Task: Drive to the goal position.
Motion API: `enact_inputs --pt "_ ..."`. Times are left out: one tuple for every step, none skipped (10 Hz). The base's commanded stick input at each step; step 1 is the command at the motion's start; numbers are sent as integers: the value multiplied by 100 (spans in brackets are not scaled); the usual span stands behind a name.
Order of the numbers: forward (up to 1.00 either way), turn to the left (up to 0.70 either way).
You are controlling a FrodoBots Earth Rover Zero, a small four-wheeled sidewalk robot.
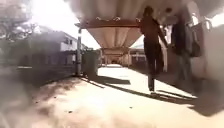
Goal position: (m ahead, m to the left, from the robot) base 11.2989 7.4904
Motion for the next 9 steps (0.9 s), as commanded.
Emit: enact_inputs --pt "70 0" --pt "70 0" --pt "70 0" --pt "70 0" --pt "70 0" --pt "70 0" --pt "70 0" --pt "70 0" --pt "70 0"
